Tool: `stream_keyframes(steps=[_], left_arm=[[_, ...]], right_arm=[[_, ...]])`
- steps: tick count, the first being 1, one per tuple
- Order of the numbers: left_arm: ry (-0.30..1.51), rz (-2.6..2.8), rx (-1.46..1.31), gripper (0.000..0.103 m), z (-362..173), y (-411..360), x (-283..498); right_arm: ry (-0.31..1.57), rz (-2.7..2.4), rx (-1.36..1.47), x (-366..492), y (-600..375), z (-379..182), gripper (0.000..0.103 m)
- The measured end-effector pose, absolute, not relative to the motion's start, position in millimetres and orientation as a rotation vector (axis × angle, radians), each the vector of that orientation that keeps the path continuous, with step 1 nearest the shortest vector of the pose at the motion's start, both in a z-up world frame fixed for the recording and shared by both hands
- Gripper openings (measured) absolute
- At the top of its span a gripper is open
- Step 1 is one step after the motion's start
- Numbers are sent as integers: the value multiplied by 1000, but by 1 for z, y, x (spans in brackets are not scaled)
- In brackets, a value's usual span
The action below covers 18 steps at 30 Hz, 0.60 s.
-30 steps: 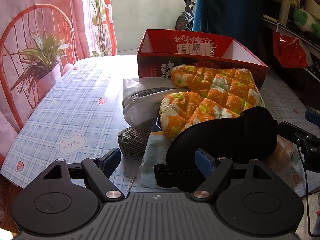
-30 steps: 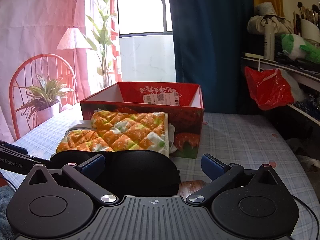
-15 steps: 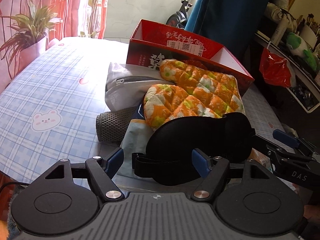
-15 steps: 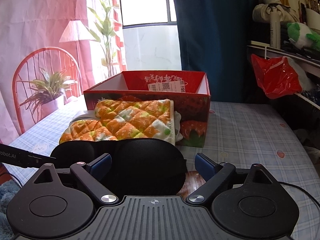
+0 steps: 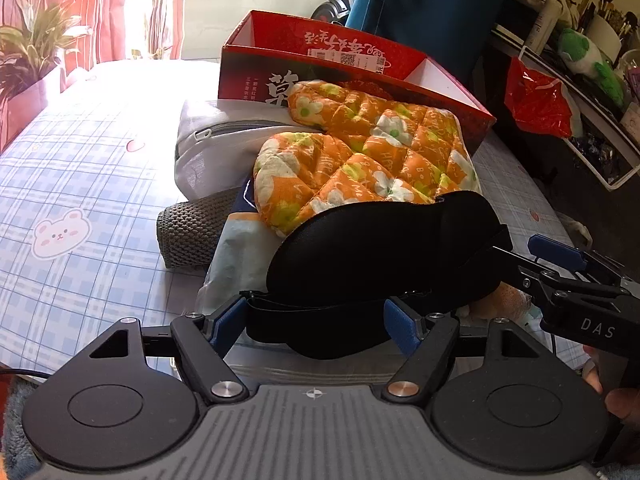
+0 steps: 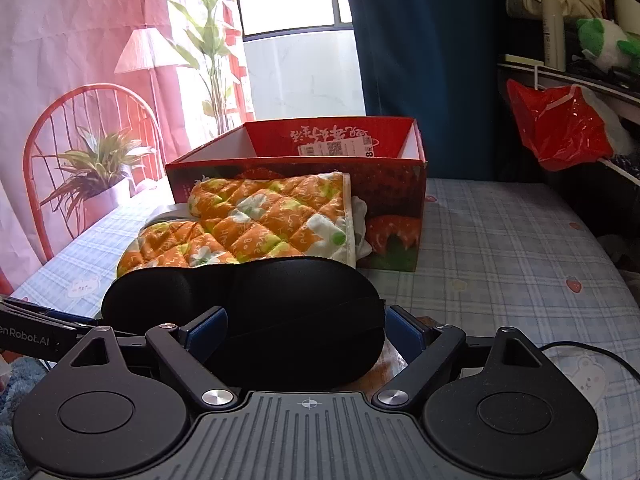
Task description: Organize soft objects
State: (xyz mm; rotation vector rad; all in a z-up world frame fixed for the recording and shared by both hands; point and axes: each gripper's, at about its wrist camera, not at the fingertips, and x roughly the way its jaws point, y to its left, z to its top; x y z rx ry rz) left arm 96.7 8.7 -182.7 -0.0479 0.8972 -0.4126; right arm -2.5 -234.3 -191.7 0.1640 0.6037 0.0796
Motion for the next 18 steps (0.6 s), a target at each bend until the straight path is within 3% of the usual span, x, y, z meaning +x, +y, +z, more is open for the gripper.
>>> stream_keyframes(steps=[1, 3, 5, 9, 18], left_arm=[[889, -415, -45, 69, -183, 9, 97], [884, -412, -32, 35, -184, 9, 98], [886, -405, -25, 21, -186, 10, 99], [870, -385, -30, 14, -186, 12, 100], [862, -318, -56, 12, -186, 21, 100]], right_arm=[[607, 79, 166, -2, -235, -192, 84], [613, 78, 171, -1, -235, -194, 84], [619, 77, 175, -1, -235, -195, 84], [633, 70, 185, 1, -238, -200, 84], [693, 50, 215, 5, -243, -210, 84]])
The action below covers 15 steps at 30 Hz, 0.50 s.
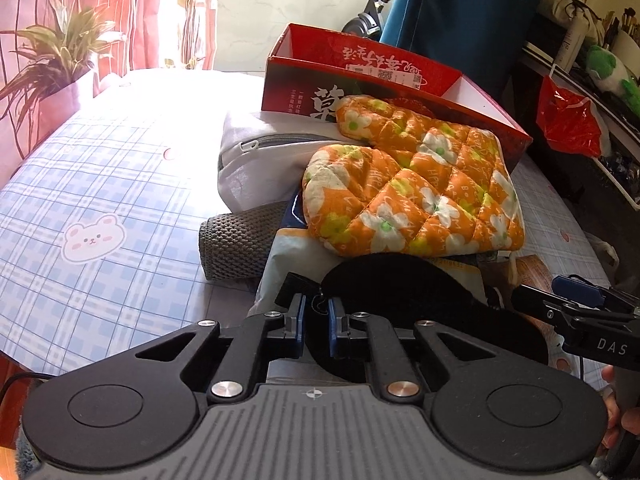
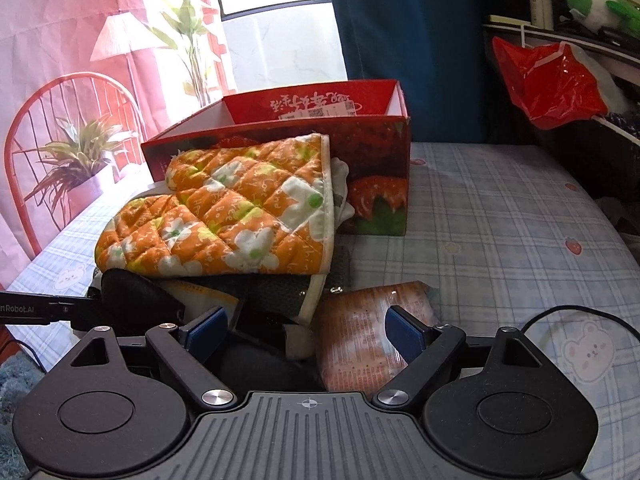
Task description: Organize soft objects
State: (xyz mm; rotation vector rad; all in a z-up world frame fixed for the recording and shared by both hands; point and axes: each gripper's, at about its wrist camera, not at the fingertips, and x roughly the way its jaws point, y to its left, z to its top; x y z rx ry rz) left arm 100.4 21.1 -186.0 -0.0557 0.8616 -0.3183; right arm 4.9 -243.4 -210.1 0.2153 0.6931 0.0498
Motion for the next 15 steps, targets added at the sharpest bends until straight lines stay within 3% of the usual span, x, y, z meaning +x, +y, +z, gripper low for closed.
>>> stream_keyframes(steps=[11, 15], left_arm=[[888, -311, -52, 12, -191, 22, 100], [892, -301, -60, 12, -191, 25, 101]], right_arm=[[727, 103, 208, -2, -241, -207, 83], [761, 142, 190, -7, -236, -206, 71]])
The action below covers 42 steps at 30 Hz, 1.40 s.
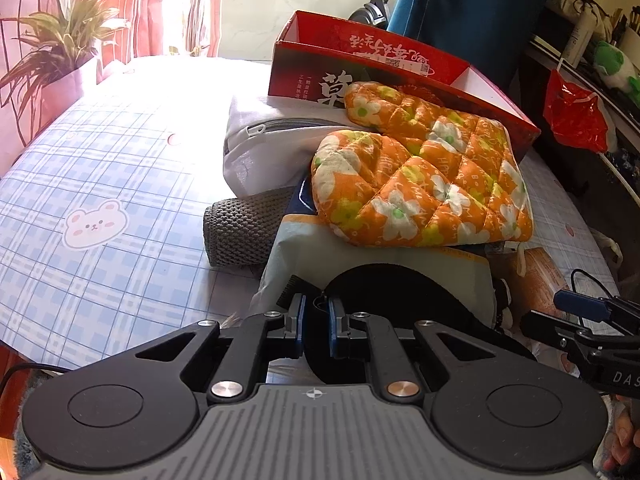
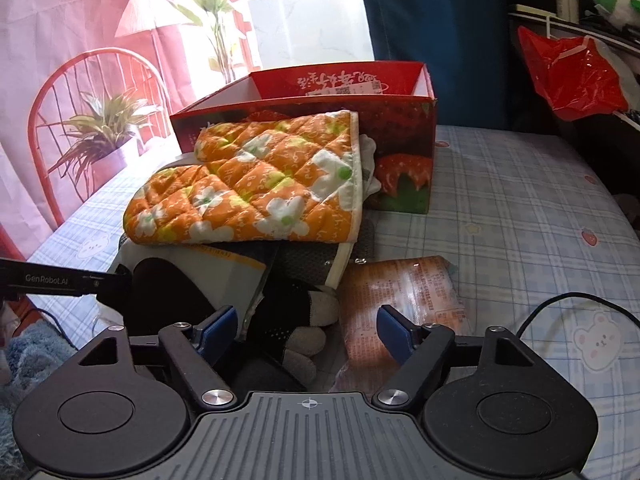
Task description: Organize soft objects
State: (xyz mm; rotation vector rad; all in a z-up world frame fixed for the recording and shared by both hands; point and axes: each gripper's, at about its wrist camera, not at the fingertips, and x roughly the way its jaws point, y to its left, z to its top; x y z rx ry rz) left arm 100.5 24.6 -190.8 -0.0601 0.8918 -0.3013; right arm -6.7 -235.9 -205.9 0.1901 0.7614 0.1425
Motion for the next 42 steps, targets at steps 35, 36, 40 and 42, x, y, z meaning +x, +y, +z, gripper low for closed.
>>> stream_keyframes(steps=[35, 36, 40, 42], left_arm=[[926, -256, -68, 13, -201, 21, 107], [924, -255, -70, 13, -200, 22, 107], [919, -253, -81, 13, -200, 24, 107], [911, -258, -78, 13, -198, 24, 106]], right_arm=[[941, 246, 97, -11, -213, -228, 29], [929, 243, 97, -12, -214, -227, 23], [868, 242, 99, -16, -220, -217, 4], [837, 245, 84, -18, -221, -211, 4]])
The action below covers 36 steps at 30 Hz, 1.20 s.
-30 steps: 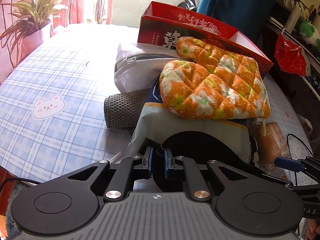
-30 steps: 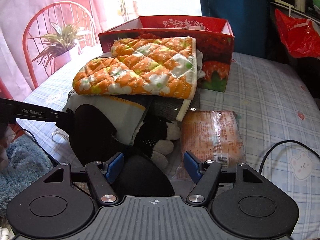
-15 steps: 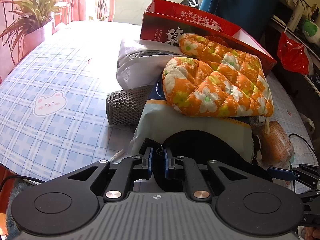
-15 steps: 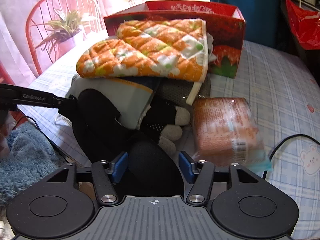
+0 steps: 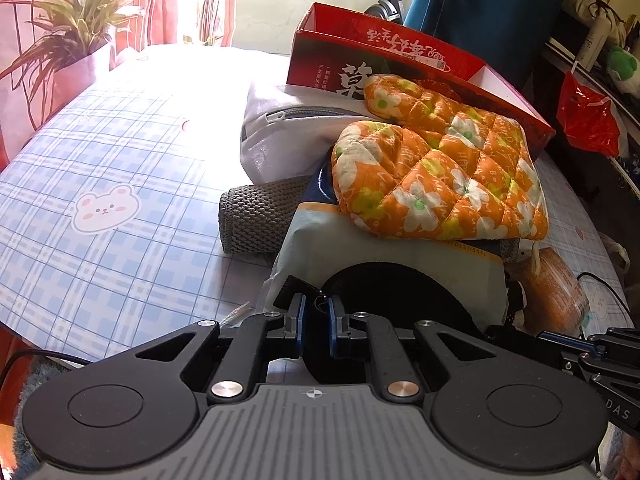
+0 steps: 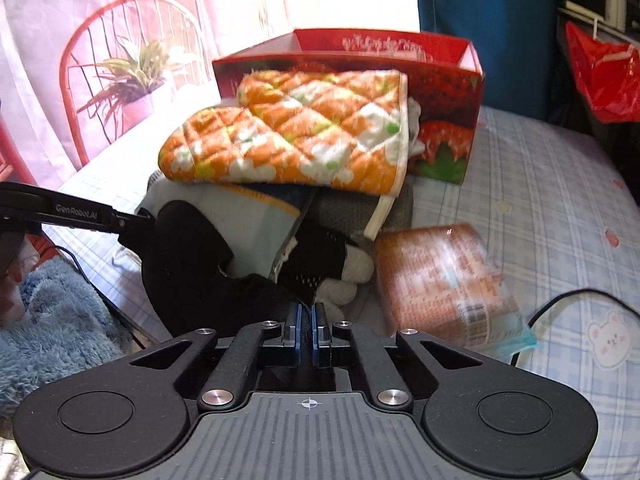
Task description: Organize soft objects
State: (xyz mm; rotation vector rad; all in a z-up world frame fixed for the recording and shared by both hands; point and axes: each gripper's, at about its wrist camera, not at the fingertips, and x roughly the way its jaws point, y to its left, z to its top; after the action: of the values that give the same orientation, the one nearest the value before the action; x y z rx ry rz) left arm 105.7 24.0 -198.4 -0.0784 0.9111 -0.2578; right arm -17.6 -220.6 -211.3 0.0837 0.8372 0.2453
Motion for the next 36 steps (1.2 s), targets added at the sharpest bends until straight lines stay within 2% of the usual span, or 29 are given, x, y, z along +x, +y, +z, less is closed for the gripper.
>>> stream_keyframes(steps=[20, 28, 31, 33, 36], left_arm=[[740, -307, -28, 9, -167, 21, 79], [846, -331, -74, 10, -186, 24, 92], [900, -344, -96, 17, -196, 26, 99], [911, -341, -102, 34, -200, 27, 102], [919, -330, -95, 45, -204, 27, 105]], right_arm=[[604, 214, -13, -32, -222, -162, 1], [614, 212, -96, -21, -214, -173, 1], [617, 206, -108, -8, -215, -181, 1], [622, 205, -105, 0, -215, -186, 1], [633, 203, -90, 10, -217, -196, 0]])
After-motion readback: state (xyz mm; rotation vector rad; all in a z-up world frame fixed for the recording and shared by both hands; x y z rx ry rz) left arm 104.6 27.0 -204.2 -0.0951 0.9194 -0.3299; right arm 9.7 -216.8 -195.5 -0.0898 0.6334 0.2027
